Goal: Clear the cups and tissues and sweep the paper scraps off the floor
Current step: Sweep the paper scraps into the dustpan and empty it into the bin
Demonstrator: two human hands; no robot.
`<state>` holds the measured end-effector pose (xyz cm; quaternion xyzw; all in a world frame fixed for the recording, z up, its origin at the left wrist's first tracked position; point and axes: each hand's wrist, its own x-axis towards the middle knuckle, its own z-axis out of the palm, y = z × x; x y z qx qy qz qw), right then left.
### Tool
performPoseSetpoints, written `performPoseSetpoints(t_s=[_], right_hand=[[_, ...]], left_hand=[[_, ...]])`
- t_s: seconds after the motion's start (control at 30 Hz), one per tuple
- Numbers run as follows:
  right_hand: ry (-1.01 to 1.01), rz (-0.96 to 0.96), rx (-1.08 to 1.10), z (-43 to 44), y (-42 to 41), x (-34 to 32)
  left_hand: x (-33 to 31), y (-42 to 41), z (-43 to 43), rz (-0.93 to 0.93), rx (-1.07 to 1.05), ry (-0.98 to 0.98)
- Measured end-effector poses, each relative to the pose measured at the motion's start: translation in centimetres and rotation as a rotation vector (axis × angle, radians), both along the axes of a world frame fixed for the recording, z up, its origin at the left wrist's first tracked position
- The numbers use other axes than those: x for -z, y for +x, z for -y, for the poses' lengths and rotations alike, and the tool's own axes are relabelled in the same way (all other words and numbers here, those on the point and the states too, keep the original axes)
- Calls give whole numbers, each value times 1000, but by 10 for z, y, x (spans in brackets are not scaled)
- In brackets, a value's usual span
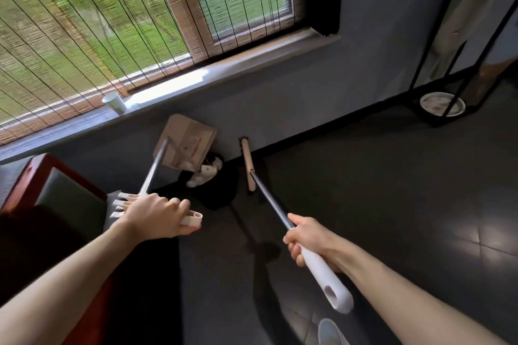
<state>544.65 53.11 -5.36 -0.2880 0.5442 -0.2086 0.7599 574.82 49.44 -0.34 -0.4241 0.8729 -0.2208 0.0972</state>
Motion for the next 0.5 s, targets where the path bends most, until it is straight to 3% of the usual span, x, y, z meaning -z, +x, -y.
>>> performPoseSetpoints(t_s=[0.13, 0.27, 0.4, 0.5], right_hand=[[-13, 10, -15, 1, 4, -6], [-4, 31, -12, 1, 11, -18], [-13, 25, -8, -5, 15, -33], [-31, 6, -26, -19, 11, -43]], left_hand=[[-23, 2, -11, -91, 31, -61], [-57, 10, -36, -214, -69, -112], [-78, 15, -69, -554, -604, 12], [-88, 20, -95, -789, -728, -89]])
